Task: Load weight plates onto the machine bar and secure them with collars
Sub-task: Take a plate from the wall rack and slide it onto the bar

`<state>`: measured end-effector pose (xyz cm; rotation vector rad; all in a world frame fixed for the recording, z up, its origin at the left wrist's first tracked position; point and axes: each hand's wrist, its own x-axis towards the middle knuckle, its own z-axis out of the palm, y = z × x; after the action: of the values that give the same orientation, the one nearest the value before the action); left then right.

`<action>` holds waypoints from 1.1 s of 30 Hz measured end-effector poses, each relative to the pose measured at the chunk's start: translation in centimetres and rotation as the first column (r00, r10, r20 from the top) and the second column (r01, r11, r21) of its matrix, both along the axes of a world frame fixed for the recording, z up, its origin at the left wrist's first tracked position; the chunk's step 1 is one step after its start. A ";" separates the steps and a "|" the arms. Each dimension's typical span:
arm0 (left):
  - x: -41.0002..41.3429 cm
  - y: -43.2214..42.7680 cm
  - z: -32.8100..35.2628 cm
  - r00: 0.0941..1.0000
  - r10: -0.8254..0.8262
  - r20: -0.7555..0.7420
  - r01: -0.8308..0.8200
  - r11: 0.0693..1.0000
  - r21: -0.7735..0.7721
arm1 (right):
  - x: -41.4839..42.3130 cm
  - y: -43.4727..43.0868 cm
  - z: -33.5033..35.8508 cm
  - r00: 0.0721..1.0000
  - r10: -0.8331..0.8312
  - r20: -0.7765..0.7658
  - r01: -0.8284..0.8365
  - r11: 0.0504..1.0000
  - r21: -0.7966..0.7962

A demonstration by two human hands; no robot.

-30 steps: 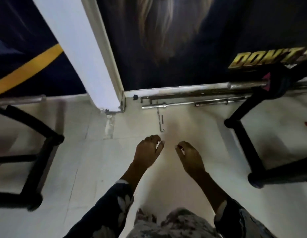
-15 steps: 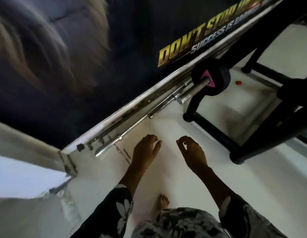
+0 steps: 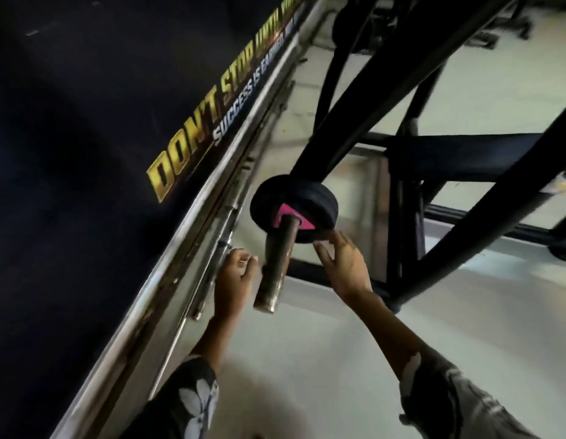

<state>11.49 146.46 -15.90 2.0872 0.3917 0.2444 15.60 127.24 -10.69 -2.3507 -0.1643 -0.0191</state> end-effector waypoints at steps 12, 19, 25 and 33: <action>14.8 1.7 -8.9 0.988 0.028 0.152 0.050 0.871 -0.488 | 10.1 4.1 -11.0 0.896 -0.361 0.259 0.310 0.926 0.217; 14.4 3.6 -10.3 0.973 0.035 0.228 0.058 0.920 -0.388 | 9.9 4.3 -10.2 0.851 -0.435 0.296 0.353 0.889 0.291; 12.1 5.6 -9.6 0.969 -0.090 0.228 0.159 0.939 -0.306 | 8.1 1.8 -11.0 0.928 -0.220 0.301 0.157 0.963 0.221; 12.1 3.6 -8.4 0.924 -0.051 0.378 0.176 0.936 -0.305 | 8.3 2.0 -13.1 0.939 -0.216 0.268 0.092 0.908 0.410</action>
<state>23.63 150.08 -24.33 1.6767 0.0745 0.4557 23.88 129.24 -23.75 -1.9387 -0.1107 -0.4598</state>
